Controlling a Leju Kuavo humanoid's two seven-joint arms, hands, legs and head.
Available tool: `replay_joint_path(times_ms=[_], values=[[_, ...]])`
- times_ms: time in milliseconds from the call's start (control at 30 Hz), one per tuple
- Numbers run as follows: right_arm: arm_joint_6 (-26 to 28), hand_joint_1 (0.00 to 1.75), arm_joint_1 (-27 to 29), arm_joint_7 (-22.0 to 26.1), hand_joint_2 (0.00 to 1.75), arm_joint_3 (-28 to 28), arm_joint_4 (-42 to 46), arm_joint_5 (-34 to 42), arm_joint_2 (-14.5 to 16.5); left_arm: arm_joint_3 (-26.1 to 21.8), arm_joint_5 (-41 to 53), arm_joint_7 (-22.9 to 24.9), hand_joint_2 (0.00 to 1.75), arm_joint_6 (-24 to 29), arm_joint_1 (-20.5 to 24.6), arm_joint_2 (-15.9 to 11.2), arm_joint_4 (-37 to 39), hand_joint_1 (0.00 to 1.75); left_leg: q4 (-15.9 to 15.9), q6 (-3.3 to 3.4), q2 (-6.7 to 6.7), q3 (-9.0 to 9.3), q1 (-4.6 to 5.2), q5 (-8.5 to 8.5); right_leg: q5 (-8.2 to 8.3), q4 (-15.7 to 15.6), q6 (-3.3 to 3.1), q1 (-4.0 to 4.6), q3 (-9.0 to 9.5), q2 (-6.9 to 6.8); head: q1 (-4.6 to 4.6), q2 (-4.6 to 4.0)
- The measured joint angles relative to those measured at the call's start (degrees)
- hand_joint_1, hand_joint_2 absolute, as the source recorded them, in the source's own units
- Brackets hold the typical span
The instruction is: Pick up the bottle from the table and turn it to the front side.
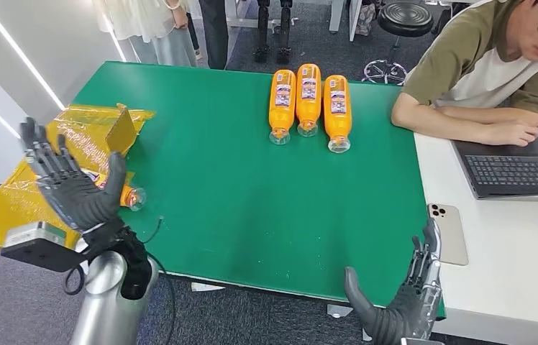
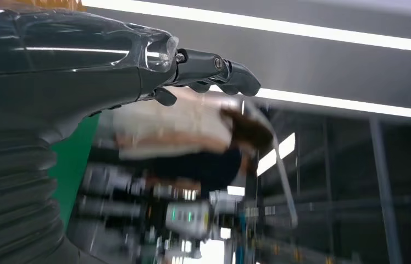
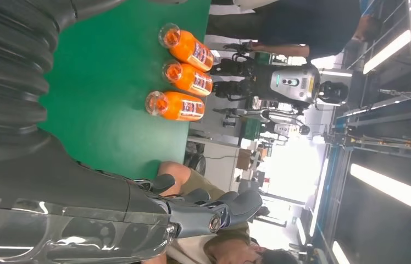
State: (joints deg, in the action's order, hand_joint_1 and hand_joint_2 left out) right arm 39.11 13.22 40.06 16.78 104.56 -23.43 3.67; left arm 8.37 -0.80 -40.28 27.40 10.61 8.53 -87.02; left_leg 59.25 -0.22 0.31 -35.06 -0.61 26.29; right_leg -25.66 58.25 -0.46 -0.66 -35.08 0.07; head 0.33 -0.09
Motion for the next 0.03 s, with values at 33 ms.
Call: replay_joint_path(times_ms=[33], values=[[0.0, 0.00, 0.0, 0.0, 1.75, 0.0, 0.0, 0.1, 0.1, 1.0, -0.4, 0.0, 1.75, -1.5, -0.3, 0.4, 0.0, 0.00, 0.0, 0.00, 0.00, 0.00, 0.00, 0.00, 0.00, 0.0, 0.00, -0.01, 0.00, 0.01, -0.01, 0.00]])
